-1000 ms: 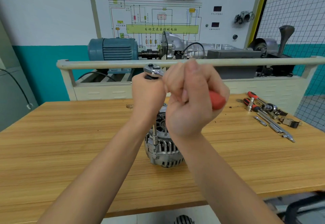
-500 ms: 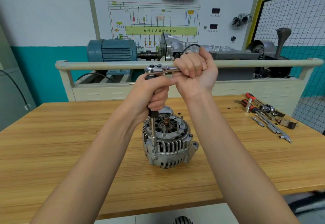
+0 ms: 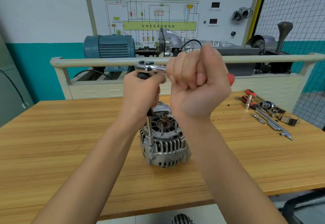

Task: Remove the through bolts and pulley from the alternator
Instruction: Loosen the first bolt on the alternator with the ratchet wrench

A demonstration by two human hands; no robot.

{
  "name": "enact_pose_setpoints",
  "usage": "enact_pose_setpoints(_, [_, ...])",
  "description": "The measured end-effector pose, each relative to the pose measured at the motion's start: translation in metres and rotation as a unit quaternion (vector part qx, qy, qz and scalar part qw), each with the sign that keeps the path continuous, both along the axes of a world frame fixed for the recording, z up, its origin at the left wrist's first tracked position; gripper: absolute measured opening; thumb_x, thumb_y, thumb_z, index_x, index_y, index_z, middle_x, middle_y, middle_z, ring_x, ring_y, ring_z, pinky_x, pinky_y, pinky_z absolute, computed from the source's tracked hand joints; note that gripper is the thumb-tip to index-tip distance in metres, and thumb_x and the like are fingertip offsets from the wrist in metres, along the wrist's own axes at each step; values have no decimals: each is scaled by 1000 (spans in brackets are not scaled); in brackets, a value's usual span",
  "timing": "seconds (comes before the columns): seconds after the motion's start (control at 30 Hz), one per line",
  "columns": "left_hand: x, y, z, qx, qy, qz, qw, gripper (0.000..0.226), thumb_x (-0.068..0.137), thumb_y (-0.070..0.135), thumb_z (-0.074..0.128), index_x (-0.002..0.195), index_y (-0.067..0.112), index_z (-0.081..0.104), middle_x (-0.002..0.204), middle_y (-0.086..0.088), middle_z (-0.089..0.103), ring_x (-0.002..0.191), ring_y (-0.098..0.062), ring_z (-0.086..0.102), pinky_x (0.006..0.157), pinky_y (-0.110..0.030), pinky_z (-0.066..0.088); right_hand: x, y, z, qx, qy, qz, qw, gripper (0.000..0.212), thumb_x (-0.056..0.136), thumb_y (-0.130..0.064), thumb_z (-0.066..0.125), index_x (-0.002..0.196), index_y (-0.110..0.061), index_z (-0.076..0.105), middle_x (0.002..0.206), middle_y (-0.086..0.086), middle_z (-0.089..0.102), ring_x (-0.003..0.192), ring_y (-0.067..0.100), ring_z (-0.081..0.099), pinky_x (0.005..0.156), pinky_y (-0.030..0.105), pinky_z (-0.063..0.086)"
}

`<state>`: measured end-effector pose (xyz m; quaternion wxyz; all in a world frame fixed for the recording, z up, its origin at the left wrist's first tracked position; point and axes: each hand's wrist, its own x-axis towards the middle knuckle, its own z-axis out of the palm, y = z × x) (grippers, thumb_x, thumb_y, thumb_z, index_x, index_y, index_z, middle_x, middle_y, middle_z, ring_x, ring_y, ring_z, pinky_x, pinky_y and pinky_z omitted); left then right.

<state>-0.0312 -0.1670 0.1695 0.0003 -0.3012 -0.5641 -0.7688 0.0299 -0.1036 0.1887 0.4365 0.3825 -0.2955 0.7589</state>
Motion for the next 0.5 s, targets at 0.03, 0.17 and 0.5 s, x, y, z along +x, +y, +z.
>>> enact_pose_setpoints(0.03, [-3, -4, 1, -4, -1, -44, 999, 41, 77, -6, 58, 51, 18, 37, 40, 6, 28, 34, -10, 21, 38, -15, 20, -1, 7, 4, -4, -26, 44, 999, 51, 85, -4, 40, 38, -21, 31, 33, -5, 26, 32, 7, 23, 42, 21, 21])
enact_pose_setpoints(0.17, [-16, -22, 7, -55, 12, -252, 966, 32, 73, 8, 62, 48, 16, 43, 39, 2, 35, 30, -12, 28, 37, -14, 28, -18, 30, 15, -57, -148, 257, 953, 54, 88, -16, 39, 34, -16, 34, 31, -4, 26, 32, 9, 17, 40, 19, 24])
enact_pose_setpoints(0.5, [-3, 4, 7, -40, -39, -29, 998, 48, 84, -4, 52, 48, 21, 33, 38, 6, 25, 32, -10, 16, 37, -14, 15, -7, 20, 7, -90, -100, 118, 984, 58, 93, -10, 35, 36, -20, 33, 33, -6, 25, 33, 9, 21, 41, 22, 23])
